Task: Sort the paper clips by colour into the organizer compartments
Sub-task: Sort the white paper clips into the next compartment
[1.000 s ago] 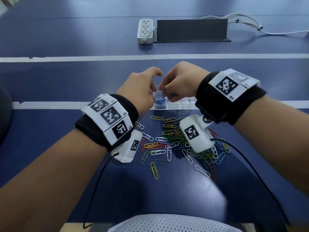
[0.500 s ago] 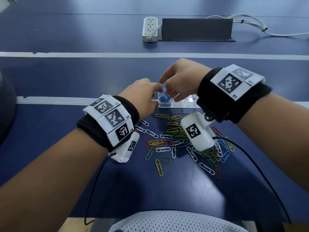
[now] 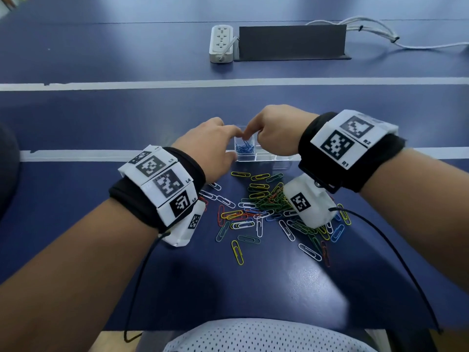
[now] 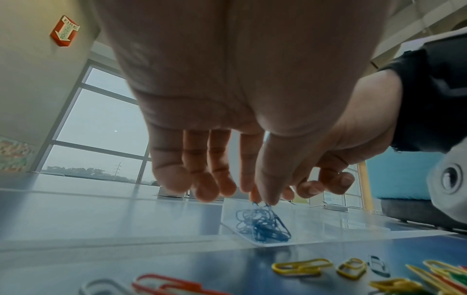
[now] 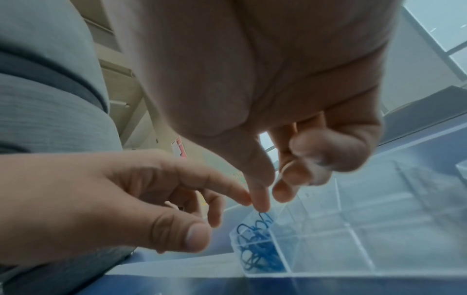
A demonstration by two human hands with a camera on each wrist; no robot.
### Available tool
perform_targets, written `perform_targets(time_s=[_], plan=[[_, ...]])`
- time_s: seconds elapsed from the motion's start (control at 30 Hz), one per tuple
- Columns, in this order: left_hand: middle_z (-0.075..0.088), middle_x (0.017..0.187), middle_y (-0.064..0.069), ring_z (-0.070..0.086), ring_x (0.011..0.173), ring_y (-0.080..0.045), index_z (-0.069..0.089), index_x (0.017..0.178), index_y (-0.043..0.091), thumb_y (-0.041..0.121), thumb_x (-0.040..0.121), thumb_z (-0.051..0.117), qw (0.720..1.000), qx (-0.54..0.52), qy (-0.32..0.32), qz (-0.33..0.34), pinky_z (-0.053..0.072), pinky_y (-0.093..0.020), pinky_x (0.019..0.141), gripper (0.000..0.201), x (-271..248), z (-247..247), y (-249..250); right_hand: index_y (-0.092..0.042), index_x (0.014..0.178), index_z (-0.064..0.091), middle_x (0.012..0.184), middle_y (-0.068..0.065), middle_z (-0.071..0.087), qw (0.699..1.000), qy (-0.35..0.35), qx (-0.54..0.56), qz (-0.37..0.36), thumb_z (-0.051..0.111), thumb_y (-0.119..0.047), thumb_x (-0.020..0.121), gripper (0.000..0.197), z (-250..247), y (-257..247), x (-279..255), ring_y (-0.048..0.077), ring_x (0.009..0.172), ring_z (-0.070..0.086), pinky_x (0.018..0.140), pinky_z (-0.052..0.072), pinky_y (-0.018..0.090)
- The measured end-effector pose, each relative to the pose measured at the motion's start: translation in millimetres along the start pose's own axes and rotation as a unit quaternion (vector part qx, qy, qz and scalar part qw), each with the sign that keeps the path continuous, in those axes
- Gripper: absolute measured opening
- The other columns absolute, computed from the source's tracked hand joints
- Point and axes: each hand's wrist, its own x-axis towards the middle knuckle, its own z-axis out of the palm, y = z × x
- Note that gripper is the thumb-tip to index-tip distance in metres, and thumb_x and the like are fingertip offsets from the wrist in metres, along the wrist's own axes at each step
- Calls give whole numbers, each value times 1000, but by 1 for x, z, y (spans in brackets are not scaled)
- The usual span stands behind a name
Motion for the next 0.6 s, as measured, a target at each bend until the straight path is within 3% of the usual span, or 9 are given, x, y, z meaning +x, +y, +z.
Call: perform_targets(time_s=[0.23,0.33,0.4,0.5,0.6], plan=[[51,118,-4,55,106,-25,56,124,28,33,89,53,1000,17,-7,11,43,-35,92,35,-2,2,0,-41,126,56,142,1,49,996,-32,-72,-37,33,-3,89,58,4,10,0,24,120,51,86,39,25],[52,116,-4,55,102,-25,54,124,28,33,88,55,1000,8,3,20,42,-35,91,37,-3,1,1,-39,127,55,142,0,49,996,-22,-67,-52,33,-1,89,58,4,14,1,23,120,50,84,35,22],[53,111,-2,52,92,-22,54,123,27,34,88,56,1000,3,9,27,41,-32,89,36,-5,0,1,-36,125,57,130,1,56,997,5,-46,-59,35,-2,90,54,-2,18,-3,22,115,51,84,32,21],[50,95,3,44,80,-16,61,106,25,34,87,57,999,-1,15,51,39,-28,83,22,-10,-1,3,-31,110,68,95,-4,59,996,48,-19,-67,45,-11,90,37,-12,28,-19,16,89,51,80,33,19],[48,76,9,45,76,-14,66,89,25,36,84,60,996,8,-14,87,42,-26,78,13,-18,-2,10,-29,88,73,73,-8,64,997,26,-28,-60,58,-17,82,20,-13,43,-43,13,73,57,67,39,20]])
